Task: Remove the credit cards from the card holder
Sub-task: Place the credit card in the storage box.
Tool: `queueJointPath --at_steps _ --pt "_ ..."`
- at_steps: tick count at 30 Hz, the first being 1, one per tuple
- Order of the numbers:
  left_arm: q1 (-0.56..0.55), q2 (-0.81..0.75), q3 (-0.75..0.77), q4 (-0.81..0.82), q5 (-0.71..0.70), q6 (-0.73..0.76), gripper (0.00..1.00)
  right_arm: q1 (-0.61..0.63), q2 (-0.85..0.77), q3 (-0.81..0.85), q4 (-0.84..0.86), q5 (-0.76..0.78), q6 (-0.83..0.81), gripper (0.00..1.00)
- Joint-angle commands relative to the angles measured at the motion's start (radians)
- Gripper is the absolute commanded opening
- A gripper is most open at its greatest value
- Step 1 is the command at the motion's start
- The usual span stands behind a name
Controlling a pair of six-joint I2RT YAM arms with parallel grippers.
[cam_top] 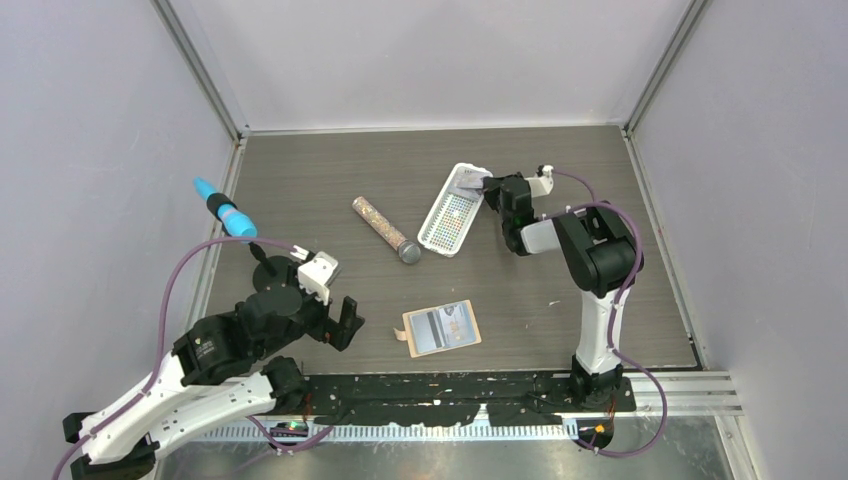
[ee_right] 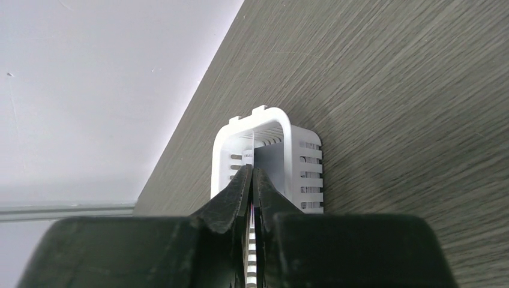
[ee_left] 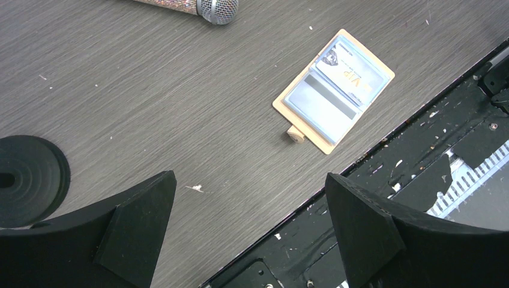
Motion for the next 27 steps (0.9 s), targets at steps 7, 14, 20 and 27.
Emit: queueJointPath --at_steps 7,14,20,27 --pt "0.002 -0.016 0.0 0.026 -0.035 0.011 1.0 -0.003 -0.022 0.062 -0.091 0.026 -0.003 0.16" --pt "0.002 -0.023 -0.001 0.028 -0.04 0.009 1.0 -0.002 -0.089 0.056 -0.204 0.037 -0.023 0.3" --pt "0.001 -0.025 -0.001 0.028 -0.038 0.009 1.0 -0.002 -0.135 0.051 -0.236 0.058 -0.061 0.31" --pt "0.001 -0.035 -0.003 0.03 -0.037 0.008 1.0 -0.005 -0.142 0.137 -0.348 0.015 -0.121 0.32"
